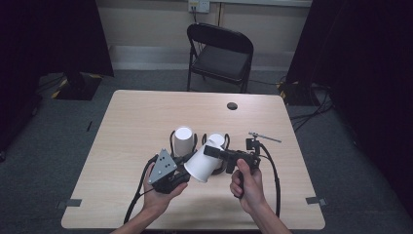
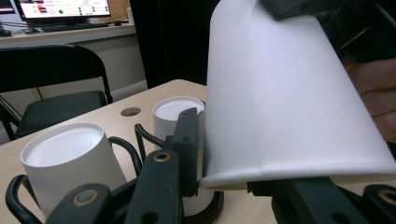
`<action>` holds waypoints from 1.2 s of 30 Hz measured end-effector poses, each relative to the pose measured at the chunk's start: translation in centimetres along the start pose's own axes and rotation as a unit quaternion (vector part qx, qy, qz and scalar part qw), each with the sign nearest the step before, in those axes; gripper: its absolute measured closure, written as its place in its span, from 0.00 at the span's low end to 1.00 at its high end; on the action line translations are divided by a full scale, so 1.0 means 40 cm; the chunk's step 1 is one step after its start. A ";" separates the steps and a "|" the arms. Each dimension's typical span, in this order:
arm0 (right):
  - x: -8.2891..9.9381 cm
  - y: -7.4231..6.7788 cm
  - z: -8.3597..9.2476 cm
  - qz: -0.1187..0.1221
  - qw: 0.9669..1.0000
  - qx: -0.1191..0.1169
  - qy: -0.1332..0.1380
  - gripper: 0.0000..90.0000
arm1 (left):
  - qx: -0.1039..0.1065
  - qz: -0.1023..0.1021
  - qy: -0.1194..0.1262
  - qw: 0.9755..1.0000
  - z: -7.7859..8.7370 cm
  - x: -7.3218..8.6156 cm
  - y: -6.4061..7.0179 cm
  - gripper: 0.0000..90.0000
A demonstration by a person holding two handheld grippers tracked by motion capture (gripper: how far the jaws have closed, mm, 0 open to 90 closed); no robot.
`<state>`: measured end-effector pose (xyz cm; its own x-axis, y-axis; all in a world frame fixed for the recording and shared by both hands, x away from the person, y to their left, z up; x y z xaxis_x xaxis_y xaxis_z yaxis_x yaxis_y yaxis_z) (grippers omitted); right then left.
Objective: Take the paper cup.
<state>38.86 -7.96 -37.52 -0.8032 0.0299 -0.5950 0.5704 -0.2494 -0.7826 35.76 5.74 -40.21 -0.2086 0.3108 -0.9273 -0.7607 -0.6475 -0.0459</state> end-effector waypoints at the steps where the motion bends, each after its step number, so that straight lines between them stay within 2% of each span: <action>1: 0.000 0.002 0.000 -0.002 1.000 -0.002 -0.002 0.38 | -0.003 -0.001 0.003 1.000 0.002 0.001 -0.003 0.85; 3: 0.003 0.007 -0.001 -0.010 1.000 -0.007 -0.007 0.37 | 0.009 -0.003 -0.002 1.000 0.001 0.005 -0.004 0.89; 6: 0.007 0.016 -0.003 -0.011 1.000 -0.001 -0.009 0.35 | 0.021 -0.005 -0.008 1.000 0.000 0.009 -0.004 0.93; 8: 0.005 0.019 -0.001 0.006 1.000 0.015 -0.006 0.33 | 0.032 0.003 -0.010 0.999 0.000 0.011 -0.004 0.94; 13: 0.000 0.020 0.007 0.040 0.998 0.045 0.005 0.28 | 0.052 0.008 -0.017 0.998 0.000 0.014 0.003 0.94; 16: -0.005 0.024 0.013 0.059 0.996 0.068 0.017 0.24 | 0.075 0.020 -0.023 0.997 0.000 0.020 0.009 0.94; 19: -0.007 0.025 0.019 0.071 0.994 0.083 0.024 0.24 | 0.087 0.019 -0.031 0.996 0.002 0.026 0.012 0.94; 25: -0.010 0.032 0.026 0.095 0.989 0.111 0.023 0.24 | 0.089 0.011 -0.049 0.995 0.005 0.039 0.009 0.94; 26: -0.010 0.032 0.027 0.097 0.989 0.113 0.023 0.24 | 0.084 0.012 -0.052 0.995 0.006 0.043 0.006 0.94; 28: -0.011 0.033 0.031 0.097 0.988 0.117 0.024 0.25 | 0.090 0.023 -0.059 0.994 0.007 0.051 0.004 0.94; 32: -0.014 0.035 0.044 0.114 0.984 0.135 0.030 0.25 | 0.094 0.024 -0.072 0.993 0.012 0.062 0.008 0.94; 33: -0.014 0.035 0.046 0.118 0.983 0.138 0.028 0.25 | 0.096 0.030 -0.076 0.992 0.014 0.063 0.006 0.94; 35: -0.013 0.031 0.051 0.129 0.981 0.141 0.028 0.25 | 0.088 0.039 -0.082 0.992 0.015 0.063 0.000 0.94; 36: -0.012 0.029 0.053 0.136 0.980 0.143 0.026 0.25 | 0.083 0.036 -0.086 0.992 0.017 0.062 -0.004 0.94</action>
Point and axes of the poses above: each handheld gripper's, and its own axes: z roughly backward along the jaws, x roughly out of its underside, y roughly to its right, the point moved 7 cm from there along -z, roughly forward along the jaws, and after that the axes turned 11 degrees about -y, right-handed, at the moved point
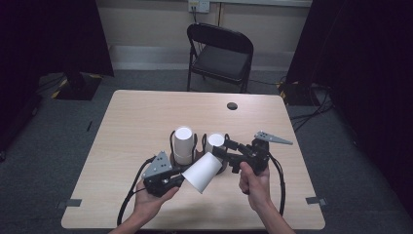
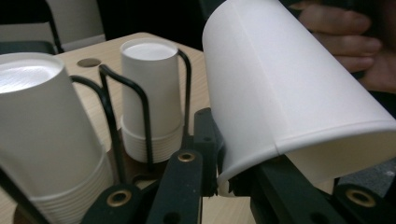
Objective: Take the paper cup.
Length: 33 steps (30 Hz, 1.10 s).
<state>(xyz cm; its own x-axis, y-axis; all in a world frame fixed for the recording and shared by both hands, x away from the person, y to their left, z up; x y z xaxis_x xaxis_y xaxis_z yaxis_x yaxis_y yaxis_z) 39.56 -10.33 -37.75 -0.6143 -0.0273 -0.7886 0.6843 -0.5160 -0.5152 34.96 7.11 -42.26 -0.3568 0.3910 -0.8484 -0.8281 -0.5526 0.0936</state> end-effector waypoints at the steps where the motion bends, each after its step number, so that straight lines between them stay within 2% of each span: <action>1: 0.000 -0.003 0.003 0.007 1.000 0.003 -0.001 0.25 | -0.002 -0.002 -0.001 1.000 0.002 -0.001 -0.002 0.94; 3: -0.002 -0.009 0.008 0.021 1.000 0.003 -0.001 0.24 | -0.001 -0.001 -0.006 1.000 0.007 -0.004 -0.006 0.95; 7: -0.003 -0.019 0.018 0.049 0.998 0.032 -0.007 0.24 | -0.010 -0.016 -0.023 1.000 0.011 -0.006 -0.009 0.95; 9: 0.001 -0.025 0.020 0.058 0.998 0.032 -0.012 0.24 | -0.013 -0.021 -0.033 0.999 0.010 -0.004 -0.011 0.95; 12: 0.008 -0.027 0.024 0.081 0.995 0.054 -0.018 0.23 | -0.004 -0.022 -0.043 0.999 0.008 -0.003 -0.013 0.95; 14: 0.013 -0.025 0.027 0.087 0.994 0.071 -0.020 0.19 | -0.004 -0.025 -0.053 0.998 0.008 -0.001 -0.019 0.95; 15: 0.015 -0.023 0.029 0.090 0.993 0.074 -0.022 0.19 | -0.004 -0.018 -0.051 0.999 0.006 -0.001 -0.019 0.94; 19: 0.026 -0.019 0.036 0.104 0.992 0.070 -0.029 0.17 | -0.004 -0.011 -0.068 0.998 0.000 0.003 -0.025 0.95; 21: 0.033 -0.018 0.042 0.114 0.991 0.069 -0.030 0.17 | 0.000 -0.016 -0.071 0.997 -0.001 0.003 -0.023 0.95; 25: 0.052 -0.012 0.046 0.127 0.989 0.068 -0.038 0.17 | 0.008 -0.018 -0.095 0.995 -0.010 0.008 -0.023 0.94; 27: 0.059 -0.007 0.044 0.130 0.988 0.076 -0.038 0.17 | 0.010 -0.008 -0.109 0.994 -0.018 0.012 -0.024 0.94; 29: 0.070 -0.007 0.042 0.132 0.988 0.066 -0.044 0.17 | 0.015 -0.009 -0.130 0.991 -0.022 0.019 -0.025 0.94; 33: 0.090 -0.014 0.031 0.151 0.984 0.058 -0.067 0.17 | 0.024 0.002 -0.163 0.986 -0.029 0.033 -0.029 0.95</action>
Point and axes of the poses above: each handheld gripper's, and its own axes: z roughly backward along the jaws, x roughly out of its underside, y roughly to its right, the point moved 7 cm from there along -z, roughly forward along the jaws, and after that the axes turned 11 degrees about -y, right-handed, at the moved point
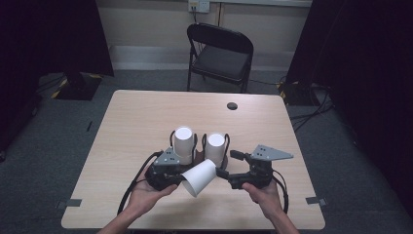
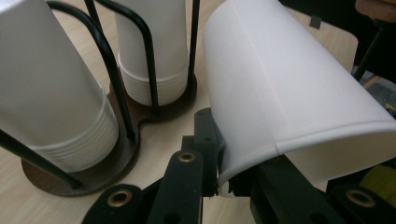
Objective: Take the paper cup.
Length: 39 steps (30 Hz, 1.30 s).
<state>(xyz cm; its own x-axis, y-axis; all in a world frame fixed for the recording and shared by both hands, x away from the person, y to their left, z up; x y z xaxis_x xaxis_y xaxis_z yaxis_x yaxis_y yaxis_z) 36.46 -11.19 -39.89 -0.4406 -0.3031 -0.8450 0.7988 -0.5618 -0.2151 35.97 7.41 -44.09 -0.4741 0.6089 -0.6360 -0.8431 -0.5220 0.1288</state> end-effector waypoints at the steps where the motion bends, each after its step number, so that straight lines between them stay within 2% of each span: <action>1: 0.003 -0.005 -0.005 0.006 1.000 -0.003 -0.004 0.17 | 0.000 0.000 -0.008 1.000 -0.001 0.003 -0.002 0.95; 6: 0.018 -0.030 -0.033 0.046 0.998 -0.011 -0.032 0.19 | 0.005 -0.015 -0.049 0.999 -0.009 0.013 0.000 0.95; 8: 0.027 -0.034 -0.046 0.071 0.996 0.006 -0.049 0.20 | 0.007 -0.019 -0.062 0.998 -0.015 0.016 0.003 0.95; 13: 0.045 -0.047 -0.065 0.093 0.993 -0.005 -0.074 0.19 | 0.007 -0.015 -0.092 0.996 -0.020 0.019 0.004 0.95; 18: 0.055 -0.058 -0.072 0.123 0.988 0.003 -0.090 0.17 | 0.010 -0.018 -0.112 0.994 -0.019 0.021 -0.001 0.95; 20: 0.058 -0.061 -0.076 0.131 0.987 0.004 -0.095 0.17 | 0.011 -0.027 -0.127 0.991 -0.020 0.025 -0.002 0.95; 21: 0.060 -0.063 -0.077 0.138 0.986 0.006 -0.098 0.17 | 0.012 -0.026 -0.130 0.991 -0.021 0.024 -0.001 0.95; 28: 0.078 -0.086 -0.091 0.182 0.975 0.001 -0.124 0.20 | 0.016 -0.034 -0.146 0.989 -0.010 0.012 0.005 0.95; 31: 0.087 -0.100 -0.100 0.207 0.969 -0.006 -0.136 0.21 | 0.017 -0.035 -0.150 0.988 -0.010 0.007 0.012 0.95; 32: 0.091 -0.104 -0.102 0.216 0.966 -0.006 -0.140 0.23 | 0.015 -0.040 -0.155 0.987 -0.010 0.006 0.012 0.95; 35: 0.097 -0.115 -0.109 0.234 0.961 -0.008 -0.147 0.22 | 0.024 -0.046 -0.169 0.984 -0.014 0.007 0.017 0.95; 37: 0.102 -0.119 -0.113 0.250 0.956 -0.004 -0.156 0.19 | 0.031 -0.042 -0.168 0.984 -0.021 0.006 0.022 0.95; 39: 0.108 -0.124 -0.119 0.259 0.952 -0.001 -0.165 0.17 | 0.033 -0.043 -0.176 0.983 -0.023 0.005 0.023 0.95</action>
Point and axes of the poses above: each handheld gripper's, and its own axes: z roughly backward along the jaws, x roughly out of its underside, y roughly to its right, the point moved 7 cm from there along -z, roughly forward along the jaws, and after that the axes turned 11 degrees about -y, right-handed, at the moved point
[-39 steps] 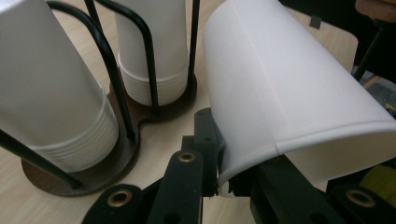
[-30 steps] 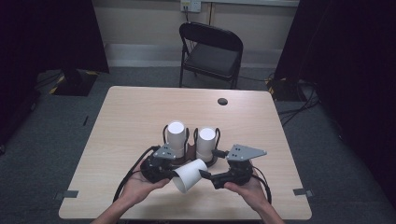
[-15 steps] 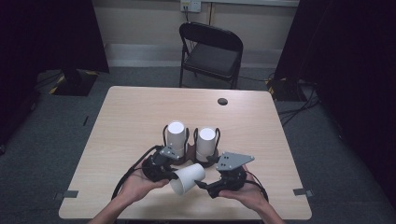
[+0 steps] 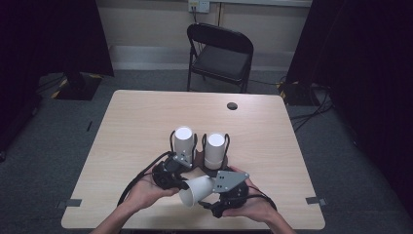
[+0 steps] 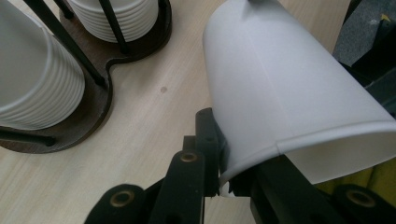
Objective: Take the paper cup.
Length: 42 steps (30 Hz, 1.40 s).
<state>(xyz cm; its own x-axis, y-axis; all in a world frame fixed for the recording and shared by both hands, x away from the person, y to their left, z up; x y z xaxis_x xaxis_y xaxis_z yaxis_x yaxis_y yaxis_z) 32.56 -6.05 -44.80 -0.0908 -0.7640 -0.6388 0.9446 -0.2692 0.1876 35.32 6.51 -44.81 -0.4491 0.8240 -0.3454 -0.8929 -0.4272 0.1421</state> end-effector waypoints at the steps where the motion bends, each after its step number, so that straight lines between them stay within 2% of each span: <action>1: 0.000 -0.004 -0.003 0.004 1.000 -0.003 -0.005 0.16 | 0.001 0.000 -0.001 1.000 0.000 -0.001 0.000 0.95; 7: -0.005 -0.020 -0.016 0.027 0.999 0.002 -0.019 0.14 | 0.014 0.005 0.004 1.000 0.004 -0.007 0.006 0.96; 9: -0.004 -0.025 -0.024 0.031 0.999 0.003 -0.023 0.13 | 0.011 0.005 0.006 1.000 0.004 -0.010 0.010 0.96; 11: -0.005 -0.028 -0.030 0.035 0.999 0.000 -0.026 0.13 | 0.017 0.001 0.007 1.000 0.004 -0.013 0.016 0.96; 13: -0.007 -0.033 -0.036 0.039 0.999 0.000 -0.029 0.13 | 0.025 0.007 0.016 1.000 0.006 -0.020 0.024 0.97; 17: -0.013 -0.034 -0.041 0.046 0.998 0.011 -0.030 0.15 | 0.024 0.000 0.011 1.000 0.011 -0.018 0.020 0.97; 19: -0.020 -0.043 -0.042 0.057 0.998 0.025 -0.027 0.16 | 0.033 0.002 0.016 0.999 0.013 -0.017 0.023 0.97; 21: -0.032 -0.051 -0.044 0.067 0.997 0.043 -0.022 0.16 | 0.033 0.006 0.019 0.999 0.016 -0.017 0.024 0.97; 25: -0.046 -0.053 -0.049 0.063 0.997 0.046 -0.013 0.15 | 0.034 0.014 0.023 0.999 0.017 -0.017 0.021 0.97; 28: -0.046 -0.054 -0.052 0.058 0.997 0.044 -0.015 0.15 | 0.034 0.020 0.024 0.999 0.012 -0.016 0.022 0.97; 33: -0.049 -0.057 -0.058 0.061 0.997 0.054 -0.014 0.16 | 0.033 0.024 0.021 0.999 0.006 -0.019 0.019 0.97; 35: -0.054 -0.061 -0.056 0.059 0.997 0.051 -0.005 0.20 | 0.029 0.028 0.020 0.999 0.001 -0.021 0.018 0.98; 36: -0.059 -0.063 -0.052 0.057 0.997 0.051 0.006 0.21 | 0.034 0.028 0.020 0.999 -0.002 -0.023 0.021 0.98; 39: -0.066 -0.071 -0.051 0.072 0.995 0.063 -0.003 0.21 | 0.023 0.026 0.020 0.999 0.002 -0.026 0.026 0.99; 42: -0.068 -0.068 -0.047 0.065 0.996 0.062 0.005 0.20 | 0.022 0.035 0.022 0.999 0.003 -0.023 0.022 0.99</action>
<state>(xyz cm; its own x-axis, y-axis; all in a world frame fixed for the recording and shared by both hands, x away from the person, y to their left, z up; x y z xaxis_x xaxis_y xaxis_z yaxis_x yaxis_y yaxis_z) 30.85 -2.15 -44.98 0.0340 -0.7921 -0.6094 0.9019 -0.2384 0.3601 34.95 5.40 -44.24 -0.5091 0.7753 -0.3739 -0.8606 -0.4655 0.2066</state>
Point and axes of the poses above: each handheld gripper's, and its own axes: z roughly backward along the jaws, x roughly out of its underside, y roughly to its right, the point moved 7 cm from there along -z, roughly forward along the jaws, and after that the axes turned 11 degrees about -y, right-handed, at the moved point
